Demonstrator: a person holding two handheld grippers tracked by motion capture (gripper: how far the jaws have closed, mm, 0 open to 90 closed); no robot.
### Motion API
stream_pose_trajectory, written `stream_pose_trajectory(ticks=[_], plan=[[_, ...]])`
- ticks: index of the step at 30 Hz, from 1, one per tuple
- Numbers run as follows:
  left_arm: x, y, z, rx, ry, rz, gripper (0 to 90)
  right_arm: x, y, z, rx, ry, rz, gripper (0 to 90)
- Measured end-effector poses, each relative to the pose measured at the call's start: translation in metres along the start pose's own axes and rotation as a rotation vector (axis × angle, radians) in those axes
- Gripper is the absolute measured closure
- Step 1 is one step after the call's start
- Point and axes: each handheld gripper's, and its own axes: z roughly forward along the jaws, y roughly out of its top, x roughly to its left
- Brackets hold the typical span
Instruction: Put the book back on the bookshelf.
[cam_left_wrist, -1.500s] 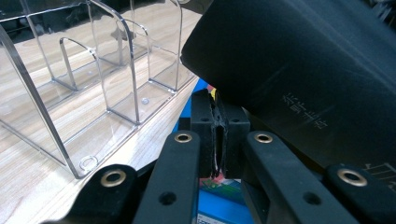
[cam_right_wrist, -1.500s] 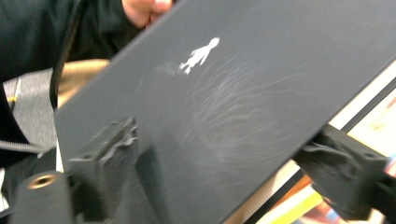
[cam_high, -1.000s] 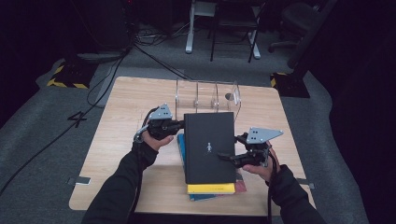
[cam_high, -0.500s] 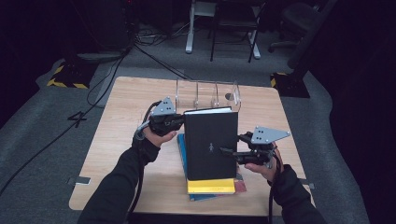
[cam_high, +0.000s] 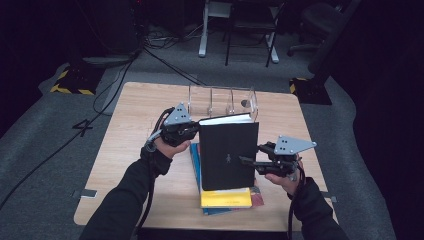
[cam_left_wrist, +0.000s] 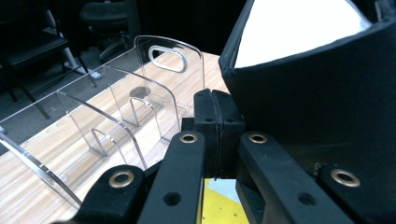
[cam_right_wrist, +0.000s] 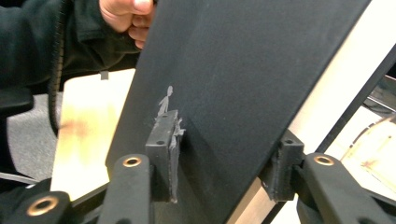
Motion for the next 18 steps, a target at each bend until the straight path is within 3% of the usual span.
stream_pose_trajectory(ticks=[5, 10, 13, 17, 18], plan=[[-0.008, 0.001, -0.006, -0.003, 0.033, 0.017, 84.8, 0.006, -0.005, -0.008, -0.042, 0.034, -0.016, 60.7], [-0.012, -0.002, -0.011, -0.001, 0.033, 0.018, 81.0, 0.012, -0.006, -0.016, -0.063, 0.081, -0.044, 65.9], [-0.014, -0.005, -0.015, 0.035, 0.026, 0.049, 75.0, 0.019, -0.006, -0.019, -0.077, 0.109, -0.063, 68.6], [-0.016, -0.011, -0.018, 0.043, 0.027, 0.042, 66.5, 0.024, -0.007, -0.022, -0.081, 0.105, -0.078, 69.2], [-0.018, -0.014, -0.018, 0.067, 0.027, 0.048, 64.4, 0.025, -0.007, -0.022, -0.081, 0.107, -0.079, 69.3]])
